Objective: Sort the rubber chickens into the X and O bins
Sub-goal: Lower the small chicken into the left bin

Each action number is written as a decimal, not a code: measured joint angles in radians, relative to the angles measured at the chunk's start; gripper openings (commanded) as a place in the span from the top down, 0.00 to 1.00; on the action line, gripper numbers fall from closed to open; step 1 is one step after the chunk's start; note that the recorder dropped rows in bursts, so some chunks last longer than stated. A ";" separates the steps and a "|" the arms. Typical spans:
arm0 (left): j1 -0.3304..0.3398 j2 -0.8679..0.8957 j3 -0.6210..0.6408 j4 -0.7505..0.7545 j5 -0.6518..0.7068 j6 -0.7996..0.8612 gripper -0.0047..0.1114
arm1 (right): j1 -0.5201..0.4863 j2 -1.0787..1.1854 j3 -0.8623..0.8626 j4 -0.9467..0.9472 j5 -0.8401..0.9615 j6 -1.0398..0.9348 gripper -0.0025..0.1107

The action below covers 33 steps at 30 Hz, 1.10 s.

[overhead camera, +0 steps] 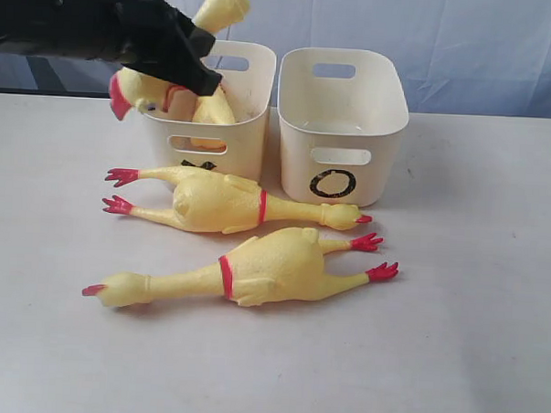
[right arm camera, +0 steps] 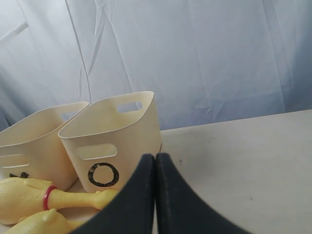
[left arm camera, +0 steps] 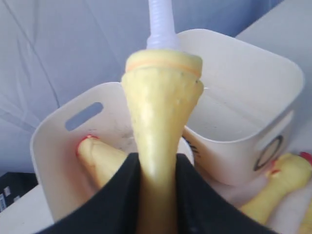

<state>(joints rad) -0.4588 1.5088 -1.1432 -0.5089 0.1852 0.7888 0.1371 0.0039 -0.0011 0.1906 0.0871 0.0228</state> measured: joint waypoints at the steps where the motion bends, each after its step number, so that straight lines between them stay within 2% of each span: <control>1: 0.014 0.006 -0.004 0.005 -0.013 0.000 0.96 | 0.000 0.000 0.000 0.000 0.000 0.000 0.99; 5: 0.056 0.059 -0.039 0.011 -0.045 0.007 0.96 | 0.000 0.000 0.000 0.000 0.000 0.000 0.99; 12: 0.088 0.190 -0.124 0.011 -0.086 0.053 0.96 | 0.000 0.000 0.000 0.000 0.000 0.000 0.99; 23: 0.098 0.428 -0.311 0.011 -0.097 0.060 0.96 | 0.002 0.000 0.000 0.000 0.000 0.000 0.99; 26: 0.098 0.477 -0.362 0.038 -0.097 0.060 0.96 | 0.031 0.000 0.000 0.000 0.000 0.000 0.99; 33: 0.098 0.542 -0.415 0.095 -0.114 0.062 0.96 | 0.047 0.000 0.000 0.000 0.000 0.000 0.99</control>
<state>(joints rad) -0.3604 2.0504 -1.5582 -0.4143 0.0708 0.8512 0.1845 0.0039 -0.0011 0.1906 0.0871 0.0228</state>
